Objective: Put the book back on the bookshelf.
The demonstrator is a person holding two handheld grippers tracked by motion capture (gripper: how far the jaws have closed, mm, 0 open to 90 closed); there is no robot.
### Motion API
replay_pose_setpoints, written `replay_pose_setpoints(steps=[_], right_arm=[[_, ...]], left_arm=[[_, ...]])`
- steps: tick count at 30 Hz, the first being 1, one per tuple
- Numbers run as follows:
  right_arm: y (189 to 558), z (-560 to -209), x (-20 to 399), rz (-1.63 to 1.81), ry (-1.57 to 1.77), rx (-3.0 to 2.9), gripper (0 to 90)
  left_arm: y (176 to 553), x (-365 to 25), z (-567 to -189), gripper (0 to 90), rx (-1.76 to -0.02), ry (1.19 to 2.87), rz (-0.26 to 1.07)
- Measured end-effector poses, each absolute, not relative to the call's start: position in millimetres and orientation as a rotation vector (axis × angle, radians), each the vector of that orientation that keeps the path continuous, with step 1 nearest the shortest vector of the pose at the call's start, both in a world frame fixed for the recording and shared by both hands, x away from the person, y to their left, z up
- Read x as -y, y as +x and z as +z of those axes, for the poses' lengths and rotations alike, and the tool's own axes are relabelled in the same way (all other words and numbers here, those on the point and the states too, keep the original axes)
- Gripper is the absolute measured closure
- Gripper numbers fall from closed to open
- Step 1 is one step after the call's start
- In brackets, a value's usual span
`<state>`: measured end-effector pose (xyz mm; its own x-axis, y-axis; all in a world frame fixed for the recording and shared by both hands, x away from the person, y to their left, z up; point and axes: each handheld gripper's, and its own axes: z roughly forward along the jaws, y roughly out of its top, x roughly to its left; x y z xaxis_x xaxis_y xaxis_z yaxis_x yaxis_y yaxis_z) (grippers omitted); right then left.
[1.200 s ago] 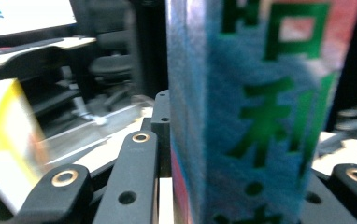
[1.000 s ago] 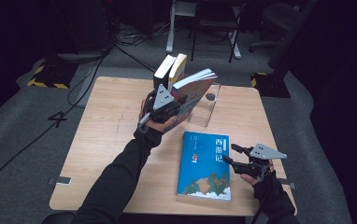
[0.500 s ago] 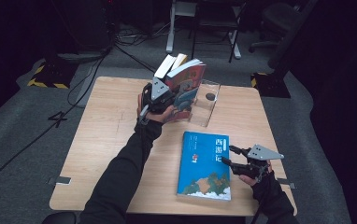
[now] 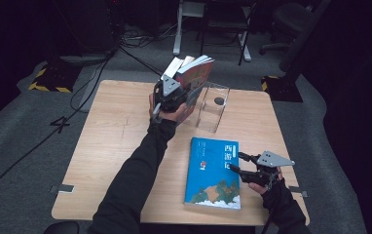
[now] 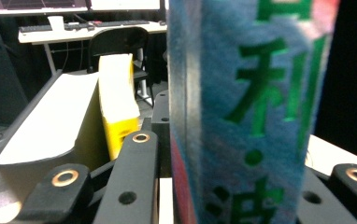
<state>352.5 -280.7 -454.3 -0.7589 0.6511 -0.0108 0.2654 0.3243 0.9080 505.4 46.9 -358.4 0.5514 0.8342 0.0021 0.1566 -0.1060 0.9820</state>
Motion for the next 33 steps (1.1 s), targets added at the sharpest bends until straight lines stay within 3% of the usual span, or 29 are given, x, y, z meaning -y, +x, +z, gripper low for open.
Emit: replay_pose_setpoints(steps=[13,22,33], right_arm=[[352,-453,283,1.447,0.81,-2.205,42.0],[351,-450,275,1.461,0.768,-2.213,42.1],[351,-451,274,1.451,0.76,-2.216,42.2]], left_arm=[[544,1,-374,73.6,-0.868,1.568,0.772],[561,4,-396,73.5,-0.924,1.538,0.759],[550,-6,-407,72.8,-0.924,1.546,0.73]])
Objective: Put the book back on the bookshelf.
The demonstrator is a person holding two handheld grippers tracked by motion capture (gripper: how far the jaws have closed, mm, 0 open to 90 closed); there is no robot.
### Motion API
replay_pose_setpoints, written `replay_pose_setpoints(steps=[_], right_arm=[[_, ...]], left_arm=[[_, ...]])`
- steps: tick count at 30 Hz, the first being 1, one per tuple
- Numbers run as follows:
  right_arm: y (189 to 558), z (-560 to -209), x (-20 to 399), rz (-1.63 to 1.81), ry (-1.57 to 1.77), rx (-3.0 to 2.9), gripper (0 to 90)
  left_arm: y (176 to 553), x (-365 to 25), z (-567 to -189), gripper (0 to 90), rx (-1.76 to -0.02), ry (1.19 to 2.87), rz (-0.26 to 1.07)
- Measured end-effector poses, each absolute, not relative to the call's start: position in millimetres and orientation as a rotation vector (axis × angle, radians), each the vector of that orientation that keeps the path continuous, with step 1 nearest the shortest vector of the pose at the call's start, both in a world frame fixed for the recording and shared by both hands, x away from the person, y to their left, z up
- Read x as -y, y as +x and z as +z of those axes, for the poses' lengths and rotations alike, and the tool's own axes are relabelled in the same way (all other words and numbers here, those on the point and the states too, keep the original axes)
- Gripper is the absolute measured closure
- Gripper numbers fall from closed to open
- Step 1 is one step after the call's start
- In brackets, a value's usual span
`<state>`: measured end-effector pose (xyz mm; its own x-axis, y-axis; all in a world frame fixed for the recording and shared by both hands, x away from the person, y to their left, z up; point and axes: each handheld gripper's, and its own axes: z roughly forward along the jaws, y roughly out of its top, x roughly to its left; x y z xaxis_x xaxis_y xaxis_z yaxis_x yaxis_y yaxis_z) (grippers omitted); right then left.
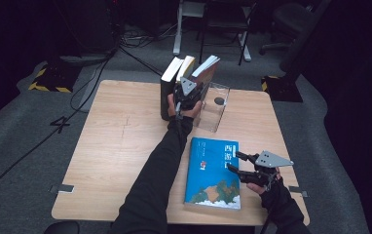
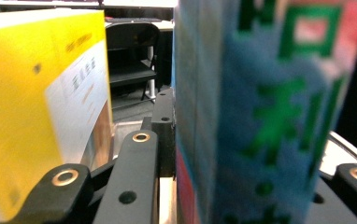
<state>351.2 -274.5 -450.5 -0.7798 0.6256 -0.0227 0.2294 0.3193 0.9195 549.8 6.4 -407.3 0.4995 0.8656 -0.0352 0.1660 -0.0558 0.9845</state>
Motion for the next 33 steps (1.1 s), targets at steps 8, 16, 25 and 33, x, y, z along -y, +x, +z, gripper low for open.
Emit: replay_pose_setpoints(steps=[8,16,25,33], right_arm=[[351,-452,275,1.434,0.765,-2.22,42.2],[353,-455,275,1.419,0.771,-2.24,42.1],[352,-461,278,1.398,0.795,-2.254,42.1],[352,-466,276,1.372,0.802,-2.28,42.2]], left_arm=[[543,-17,-410,70.4,-0.929,1.586,0.728],[529,-33,-415,58.9,-0.899,1.604,0.695],[515,-44,-444,57.1,-0.883,1.726,0.69],[511,-44,-474,67.1,-0.912,1.84,0.654]])
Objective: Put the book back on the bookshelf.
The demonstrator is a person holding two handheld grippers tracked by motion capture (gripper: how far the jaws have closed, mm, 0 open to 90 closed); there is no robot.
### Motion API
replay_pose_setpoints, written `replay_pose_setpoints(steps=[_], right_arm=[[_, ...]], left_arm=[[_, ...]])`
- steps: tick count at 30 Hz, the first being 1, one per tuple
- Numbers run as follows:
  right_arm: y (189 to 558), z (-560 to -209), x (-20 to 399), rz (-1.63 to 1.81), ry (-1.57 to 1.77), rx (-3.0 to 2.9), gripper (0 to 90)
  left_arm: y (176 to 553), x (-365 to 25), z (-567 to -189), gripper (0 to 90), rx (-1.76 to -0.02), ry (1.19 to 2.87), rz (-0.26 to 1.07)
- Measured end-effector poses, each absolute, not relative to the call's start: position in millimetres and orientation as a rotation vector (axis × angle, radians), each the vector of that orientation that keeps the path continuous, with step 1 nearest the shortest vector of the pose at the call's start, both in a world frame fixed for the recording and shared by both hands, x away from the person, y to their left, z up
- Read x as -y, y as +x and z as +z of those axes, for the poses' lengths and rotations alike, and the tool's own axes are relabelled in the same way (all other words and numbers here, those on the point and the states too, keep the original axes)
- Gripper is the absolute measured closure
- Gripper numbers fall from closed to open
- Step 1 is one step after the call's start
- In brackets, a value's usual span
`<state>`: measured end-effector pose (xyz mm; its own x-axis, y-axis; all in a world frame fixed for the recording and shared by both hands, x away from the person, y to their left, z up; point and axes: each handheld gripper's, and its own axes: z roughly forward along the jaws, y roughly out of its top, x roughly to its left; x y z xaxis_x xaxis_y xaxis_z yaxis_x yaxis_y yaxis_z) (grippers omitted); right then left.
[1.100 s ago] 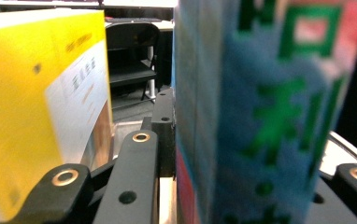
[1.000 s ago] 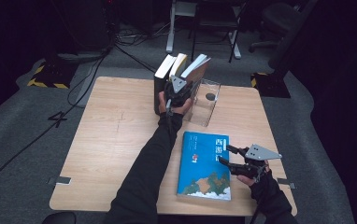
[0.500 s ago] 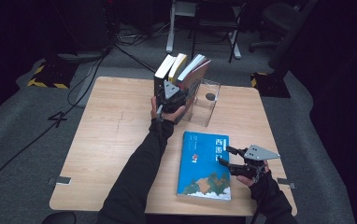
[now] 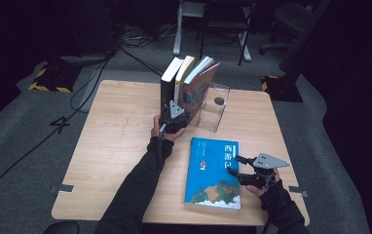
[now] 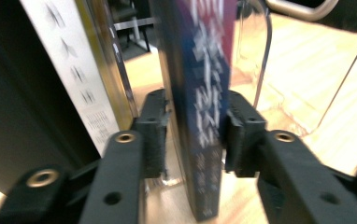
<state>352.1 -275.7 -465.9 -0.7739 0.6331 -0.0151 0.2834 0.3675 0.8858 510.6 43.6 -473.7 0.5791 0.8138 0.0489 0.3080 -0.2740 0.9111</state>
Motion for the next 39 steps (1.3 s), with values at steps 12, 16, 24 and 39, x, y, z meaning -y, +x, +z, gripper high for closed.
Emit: replay_pose_setpoints(steps=[12,16,24,39], right_arm=[[351,-467,272,1.355,0.787,-2.288,42.6],[352,-466,273,1.359,0.791,-2.287,42.5],[351,-460,276,1.325,0.818,-2.296,38.8],[343,-463,292,1.321,0.868,-2.361,34.9]], left_arm=[[519,-26,-481,69.7,-1.046,1.8,0.626],[517,-29,-477,65.4,-1.024,1.825,0.615],[493,-56,-471,50.8,-0.919,1.935,0.595],[433,-92,-463,41.7,-0.745,2.109,0.505]])
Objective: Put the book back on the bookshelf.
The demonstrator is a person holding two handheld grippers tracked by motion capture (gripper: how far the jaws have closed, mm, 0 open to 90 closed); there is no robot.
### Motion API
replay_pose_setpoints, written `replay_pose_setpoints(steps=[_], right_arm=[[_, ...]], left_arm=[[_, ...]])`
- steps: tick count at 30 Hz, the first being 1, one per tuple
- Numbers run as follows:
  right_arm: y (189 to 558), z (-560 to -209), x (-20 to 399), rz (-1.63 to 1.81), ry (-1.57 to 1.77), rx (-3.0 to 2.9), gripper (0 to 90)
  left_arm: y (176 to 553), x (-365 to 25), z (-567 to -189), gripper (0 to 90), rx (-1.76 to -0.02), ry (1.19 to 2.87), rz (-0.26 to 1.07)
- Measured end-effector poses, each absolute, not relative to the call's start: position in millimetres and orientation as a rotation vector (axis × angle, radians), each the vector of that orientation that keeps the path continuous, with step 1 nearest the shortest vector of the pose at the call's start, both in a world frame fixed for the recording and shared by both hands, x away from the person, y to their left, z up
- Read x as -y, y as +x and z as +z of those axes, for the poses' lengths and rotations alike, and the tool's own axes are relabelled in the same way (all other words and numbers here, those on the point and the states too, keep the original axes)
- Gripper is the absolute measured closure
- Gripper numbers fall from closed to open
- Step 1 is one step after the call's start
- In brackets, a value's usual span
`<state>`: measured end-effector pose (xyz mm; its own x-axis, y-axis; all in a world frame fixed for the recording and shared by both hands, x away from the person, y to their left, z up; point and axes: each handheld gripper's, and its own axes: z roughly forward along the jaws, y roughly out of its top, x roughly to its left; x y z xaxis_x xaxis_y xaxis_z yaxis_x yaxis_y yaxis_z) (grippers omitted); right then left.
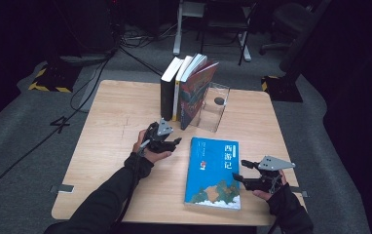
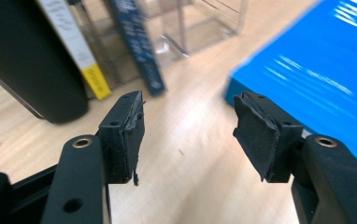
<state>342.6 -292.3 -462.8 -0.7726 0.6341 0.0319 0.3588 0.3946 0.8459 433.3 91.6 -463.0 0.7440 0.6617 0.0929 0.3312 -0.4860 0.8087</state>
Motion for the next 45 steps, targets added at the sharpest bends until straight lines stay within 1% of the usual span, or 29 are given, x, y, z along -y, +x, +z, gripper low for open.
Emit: replay_pose_setpoints(steps=[3,7,18,24,30,31,37,45], right_arm=[[343,-467,297,1.288,0.875,-2.373,34.6],[342,-468,303,1.281,0.898,-2.376,34.6],[335,-470,301,1.23,0.855,-2.433,34.3],[325,-469,306,1.225,0.859,-2.447,34.1],[312,-470,313,1.215,0.86,-2.459,34.2],[307,-472,316,1.21,0.863,-2.473,34.3],[300,-477,313,1.138,0.833,-2.533,34.1],[296,-481,311,1.122,0.796,-2.59,34.7]], left_arm=[[418,-100,-465,41.0,-0.698,2.127,0.478],[394,-109,-470,40.9,-0.632,2.179,0.479],[354,-123,-475,38.1,-0.538,2.261,0.422],[333,-130,-485,36.6,-0.521,2.29,0.395],[320,-136,-488,35.0,-0.513,2.293,0.331],[316,-137,-488,34.6,-0.514,2.286,0.303],[304,-137,-492,32.5,-0.493,2.303,0.26],[300,-134,-498,29.6,-0.457,2.315,0.187]])
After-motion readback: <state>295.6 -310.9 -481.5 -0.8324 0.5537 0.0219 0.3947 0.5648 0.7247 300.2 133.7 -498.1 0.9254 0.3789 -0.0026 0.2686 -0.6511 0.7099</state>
